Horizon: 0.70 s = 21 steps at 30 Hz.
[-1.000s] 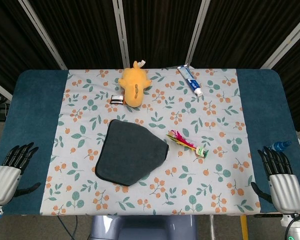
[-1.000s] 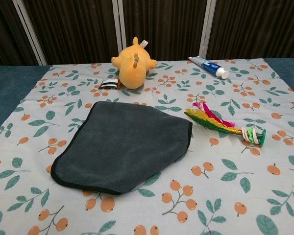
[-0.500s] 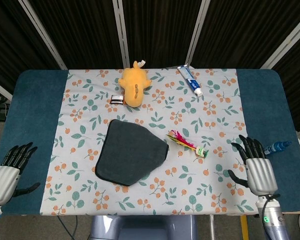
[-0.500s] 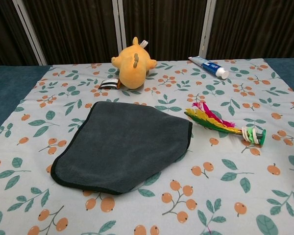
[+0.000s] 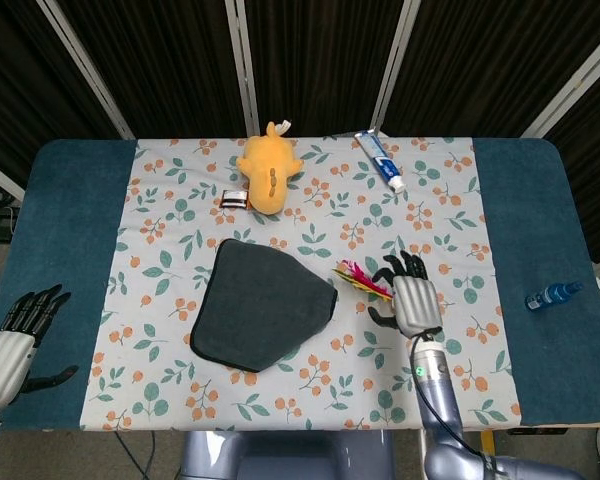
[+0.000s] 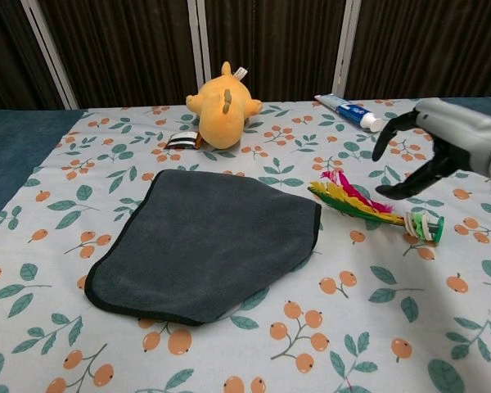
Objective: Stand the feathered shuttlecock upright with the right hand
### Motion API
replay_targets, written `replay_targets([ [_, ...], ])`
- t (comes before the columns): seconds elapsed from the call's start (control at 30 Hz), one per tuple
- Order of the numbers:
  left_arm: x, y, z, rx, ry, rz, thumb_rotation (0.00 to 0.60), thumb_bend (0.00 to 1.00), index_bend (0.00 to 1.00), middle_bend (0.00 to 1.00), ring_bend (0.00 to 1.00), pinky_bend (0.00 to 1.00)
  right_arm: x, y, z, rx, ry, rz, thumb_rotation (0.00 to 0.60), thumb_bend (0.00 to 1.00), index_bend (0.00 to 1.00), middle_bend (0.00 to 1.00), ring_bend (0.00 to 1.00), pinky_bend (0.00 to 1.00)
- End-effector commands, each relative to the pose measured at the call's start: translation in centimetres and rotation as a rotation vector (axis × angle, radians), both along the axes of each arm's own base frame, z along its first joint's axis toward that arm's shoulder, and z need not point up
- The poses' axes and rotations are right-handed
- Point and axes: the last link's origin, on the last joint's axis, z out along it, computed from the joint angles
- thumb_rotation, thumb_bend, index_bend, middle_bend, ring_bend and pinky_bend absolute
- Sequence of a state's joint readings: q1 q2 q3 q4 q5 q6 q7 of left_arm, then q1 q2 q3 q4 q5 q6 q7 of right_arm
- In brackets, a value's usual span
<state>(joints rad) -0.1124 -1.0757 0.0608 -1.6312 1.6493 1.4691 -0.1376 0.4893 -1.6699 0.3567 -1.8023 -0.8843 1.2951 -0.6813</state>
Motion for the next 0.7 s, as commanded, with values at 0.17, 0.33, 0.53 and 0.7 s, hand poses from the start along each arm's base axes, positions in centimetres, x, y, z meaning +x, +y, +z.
replay_targets([
  [0.17, 0.0, 0.2, 0.0, -0.015, -0.016, 0.005, 0.599, 0.18, 0.00, 0.00, 0.00, 0.00, 1.8, -3.3, -3.5, -0.011, -0.020, -0.072, 0.600, 0.19, 0.46, 0.19, 0.00, 0.00],
  [0.33, 0.0, 0.2, 0.0, -0.024, -0.022, 0.009, 0.598, 0.18, 0.00, 0.00, 0.00, 0.00, 1.7, -4.4, -4.5, -0.022, -0.016, -0.108, 0.600, 0.20, 0.49, 0.20, 0.00, 0.00],
  [0.53, 0.1, 0.4, -0.1, -0.029, -0.028, 0.011, 0.598, 0.18, 0.00, 0.00, 0.00, 0.00, 1.4, -4.7, -5.5, -0.012, -0.032, -0.142, 0.600, 0.20, 0.50, 0.21, 0.00, 0.00],
  [0.7, 0.2, 0.5, -0.2, -0.037, -0.032, 0.010, 0.598, 0.18, 0.00, 0.00, 0.00, 0.00, 2.0, -4.5, -6.4, -0.001, -0.055, -0.136, 0.600, 0.20, 0.50, 0.21, 0.00, 0.00],
])
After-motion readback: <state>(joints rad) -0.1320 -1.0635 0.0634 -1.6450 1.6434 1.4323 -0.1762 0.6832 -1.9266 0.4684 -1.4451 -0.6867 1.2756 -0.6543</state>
